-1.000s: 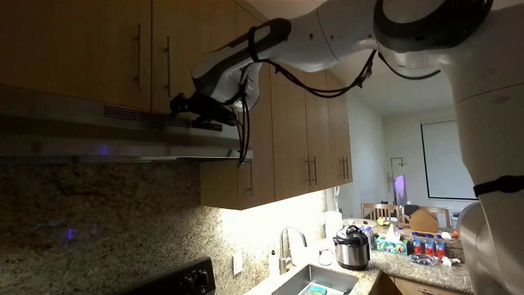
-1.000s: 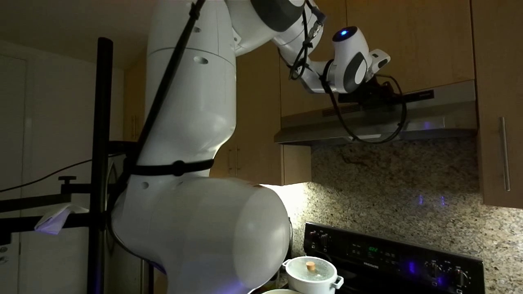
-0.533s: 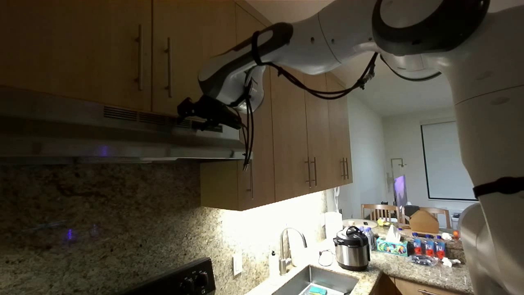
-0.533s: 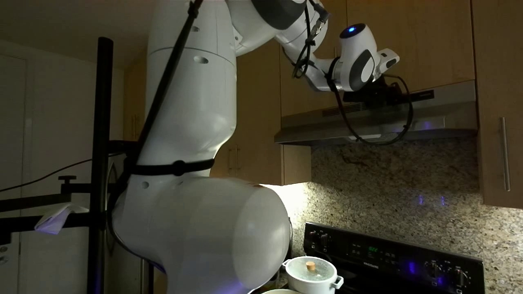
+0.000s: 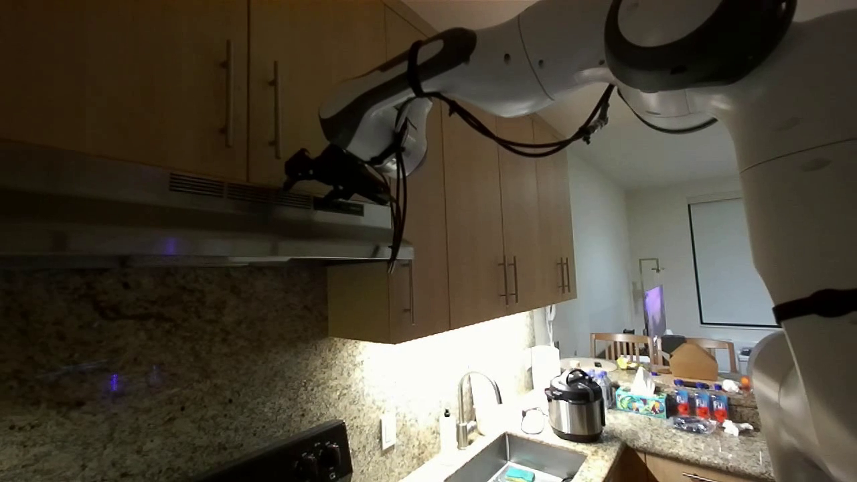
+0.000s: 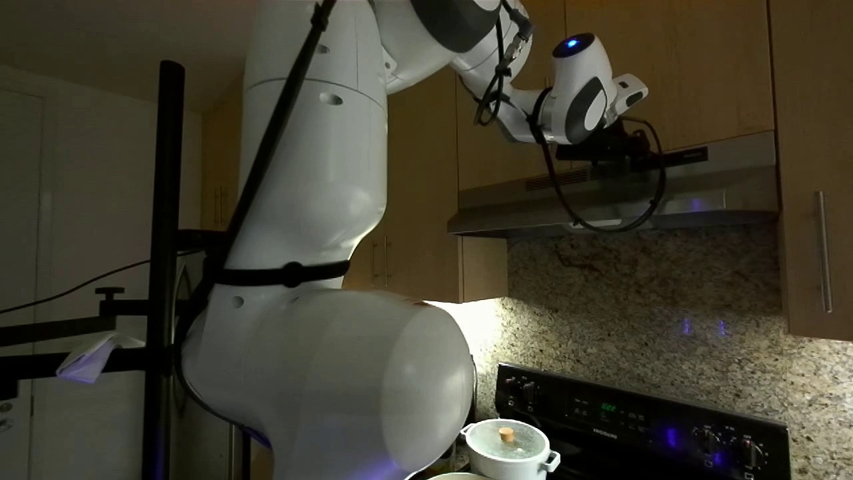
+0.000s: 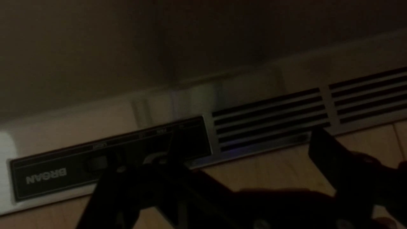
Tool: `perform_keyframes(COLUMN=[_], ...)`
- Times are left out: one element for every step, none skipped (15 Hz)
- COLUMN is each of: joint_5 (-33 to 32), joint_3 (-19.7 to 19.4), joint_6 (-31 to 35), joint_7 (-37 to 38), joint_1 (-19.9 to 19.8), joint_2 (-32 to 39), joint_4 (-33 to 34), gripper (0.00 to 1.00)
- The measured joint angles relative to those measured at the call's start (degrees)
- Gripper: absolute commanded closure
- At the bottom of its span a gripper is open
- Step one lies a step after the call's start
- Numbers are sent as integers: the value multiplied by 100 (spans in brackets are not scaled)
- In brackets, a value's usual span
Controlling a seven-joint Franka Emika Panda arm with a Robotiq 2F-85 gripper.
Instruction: Turn on the stove overhead light
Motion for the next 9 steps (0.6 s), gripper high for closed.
perform_keyframes(joint_5=[17, 32, 33, 36, 36, 36, 36, 36, 36], joint_3=[0, 0, 0, -2, -11, -23, -37, -52, -69], joint_6=[-17, -33, -55, -117, -195, -270, -358, -435, -502], joint_7=[-17, -35, -40, -40, -40, -40, -40, -40, -40], joint_1=[0, 0, 0, -4, -14, -21, -26, -28, -29], joint_2=[34, 69, 109, 150, 182, 208, 223, 233, 241], joint_4=[59, 120, 188, 256, 312, 361, 403, 441, 476], gripper=[0, 0, 0, 0, 0, 0, 0, 0, 0])
